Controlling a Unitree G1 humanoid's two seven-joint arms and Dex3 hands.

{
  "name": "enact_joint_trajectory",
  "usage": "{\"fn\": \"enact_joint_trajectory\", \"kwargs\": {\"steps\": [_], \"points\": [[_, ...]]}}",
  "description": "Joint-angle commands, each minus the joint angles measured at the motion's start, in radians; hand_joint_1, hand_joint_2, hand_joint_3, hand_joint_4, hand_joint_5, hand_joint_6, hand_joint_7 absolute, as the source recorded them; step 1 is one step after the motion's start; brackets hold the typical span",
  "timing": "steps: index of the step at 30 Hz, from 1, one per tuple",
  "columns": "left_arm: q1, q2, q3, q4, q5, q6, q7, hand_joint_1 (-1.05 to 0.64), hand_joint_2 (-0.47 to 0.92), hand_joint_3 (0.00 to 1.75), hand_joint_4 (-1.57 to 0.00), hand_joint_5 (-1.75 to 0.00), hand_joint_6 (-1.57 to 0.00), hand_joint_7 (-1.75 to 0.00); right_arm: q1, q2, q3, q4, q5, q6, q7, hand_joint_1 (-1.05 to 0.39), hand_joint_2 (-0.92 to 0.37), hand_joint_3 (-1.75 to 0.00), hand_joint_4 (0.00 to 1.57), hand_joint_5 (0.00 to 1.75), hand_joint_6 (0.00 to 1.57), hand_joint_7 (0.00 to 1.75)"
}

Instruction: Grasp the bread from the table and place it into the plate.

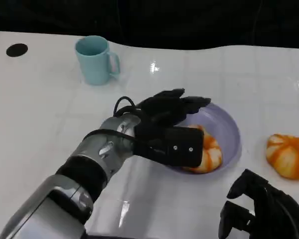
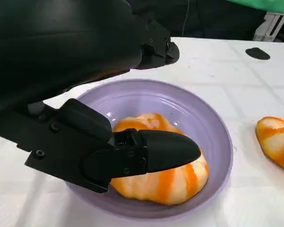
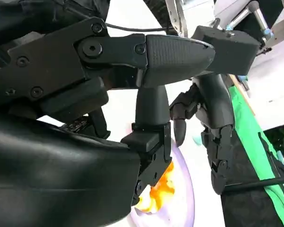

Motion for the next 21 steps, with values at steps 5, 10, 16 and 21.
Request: {"fn": "enact_joint_trajectory", "kwargs": {"steps": [5, 10, 16, 21], "points": [[0.092, 0.069, 0.054, -0.111, -0.086, -0.064, -0.022, -0.97, 0.92, 0.70, 0.00, 0.00, -0.04, -0.01, 0.002, 0.003, -0.003, -0.006, 0.007, -0.008, -0.003, -0.52, -0.92, -0.52, 0.75, 1.75, 0.47, 1.75], [0.166, 0.077, 0.121, -0.180, -0.186, -0.084, -0.050, -0.94, 0.92, 0.63, -0.05, -0.03, -0.09, -0.03, 0.000, -0.002, -0.002, -0.001, -0.001, -0.019, 0.003, -0.52, -0.92, -0.54, 0.76, 1.75, 0.47, 1.75], [0.242, 0.042, 0.229, -0.210, -0.365, -0.136, -0.090, -0.78, 0.92, 0.39, -0.20, -0.15, -0.23, -0.09, -0.002, -0.004, -0.002, 0.001, -0.001, -0.020, 0.004, -0.52, -0.92, -0.53, 0.76, 1.75, 0.47, 1.75], [0.309, -0.011, 0.330, -0.218, -0.536, -0.198, -0.137, -0.63, 0.92, 0.20, -0.07, -0.99, -0.47, -0.11, -0.004, -0.008, -0.004, 0.005, 0.001, -0.023, 0.010, -0.52, -0.92, -0.53, 0.75, 1.75, 0.46, 1.75]]}}
